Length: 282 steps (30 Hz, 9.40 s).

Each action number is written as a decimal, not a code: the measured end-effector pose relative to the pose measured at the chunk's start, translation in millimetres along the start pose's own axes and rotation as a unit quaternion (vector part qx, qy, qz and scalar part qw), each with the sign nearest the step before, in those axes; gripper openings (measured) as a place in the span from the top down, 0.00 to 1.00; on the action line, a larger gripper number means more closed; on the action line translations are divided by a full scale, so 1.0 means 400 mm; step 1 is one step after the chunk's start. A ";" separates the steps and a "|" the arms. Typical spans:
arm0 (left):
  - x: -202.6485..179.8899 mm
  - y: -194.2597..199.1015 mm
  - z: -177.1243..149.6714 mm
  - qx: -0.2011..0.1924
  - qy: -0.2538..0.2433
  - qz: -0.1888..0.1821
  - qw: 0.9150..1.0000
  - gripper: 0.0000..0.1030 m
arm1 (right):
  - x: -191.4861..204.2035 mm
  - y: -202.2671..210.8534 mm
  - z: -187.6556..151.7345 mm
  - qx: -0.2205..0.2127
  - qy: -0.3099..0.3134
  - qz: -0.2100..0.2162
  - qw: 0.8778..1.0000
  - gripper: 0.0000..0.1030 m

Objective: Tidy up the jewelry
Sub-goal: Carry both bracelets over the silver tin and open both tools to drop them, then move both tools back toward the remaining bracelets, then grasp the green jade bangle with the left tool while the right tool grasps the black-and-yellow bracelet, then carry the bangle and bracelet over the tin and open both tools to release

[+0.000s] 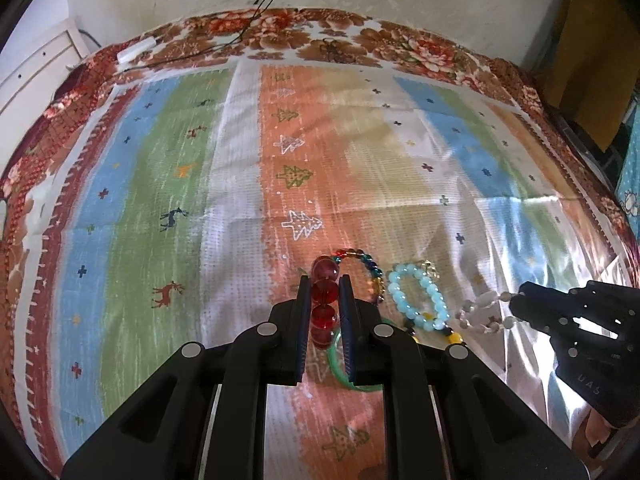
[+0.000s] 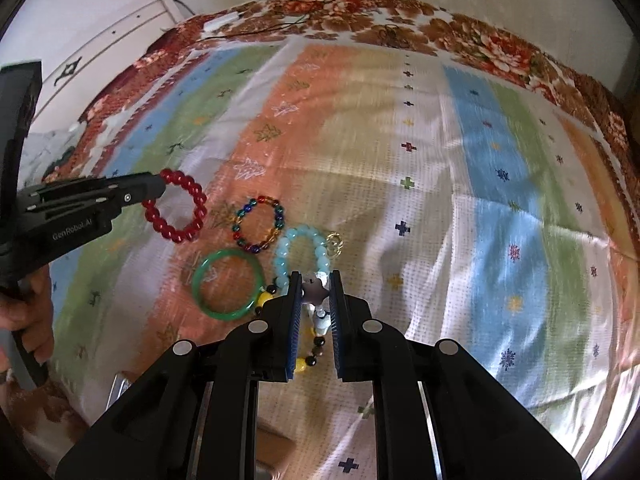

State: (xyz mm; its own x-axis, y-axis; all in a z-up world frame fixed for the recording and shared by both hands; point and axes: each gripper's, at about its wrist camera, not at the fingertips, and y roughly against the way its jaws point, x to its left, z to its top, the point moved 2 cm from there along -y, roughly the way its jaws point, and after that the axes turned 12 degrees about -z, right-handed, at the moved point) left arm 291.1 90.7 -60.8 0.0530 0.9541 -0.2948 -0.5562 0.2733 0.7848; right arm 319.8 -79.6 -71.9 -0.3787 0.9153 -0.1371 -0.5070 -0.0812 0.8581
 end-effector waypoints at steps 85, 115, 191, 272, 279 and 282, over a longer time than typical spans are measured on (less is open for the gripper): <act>-0.088 0.213 -0.212 -0.043 -0.023 0.036 0.998 0.40 | -0.001 0.189 -0.196 -0.058 -0.020 0.008 0.998 0.33; -0.032 0.069 -0.106 0.000 -0.036 0.069 0.997 0.37 | -0.031 0.017 -0.088 -0.005 -0.027 -0.008 1.000 0.33; 0.001 -0.084 -0.077 0.092 -0.024 -0.026 0.995 0.92 | 0.039 -0.037 -0.045 0.030 0.036 0.022 0.999 0.88; -0.184 0.237 -0.326 0.014 -0.081 -0.073 0.994 0.68 | 0.123 0.282 -0.288 -0.063 0.060 0.049 0.995 0.60; -0.129 0.246 -0.306 -0.007 -0.062 -0.021 0.998 0.53 | 0.076 0.265 -0.269 -0.065 0.018 0.032 0.997 0.49; -0.092 0.237 -0.289 -0.006 -0.047 0.004 0.999 0.53 | 0.042 0.247 -0.253 -0.061 -0.010 0.024 0.998 0.49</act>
State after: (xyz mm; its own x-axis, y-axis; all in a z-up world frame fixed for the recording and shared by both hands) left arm 140.7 67.4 -38.7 0.1261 0.9637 -0.2353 -0.5673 0.2646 0.7799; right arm 184.9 -112.3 -39.5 -0.3906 0.9165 -0.0862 -0.5799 -0.1722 0.7963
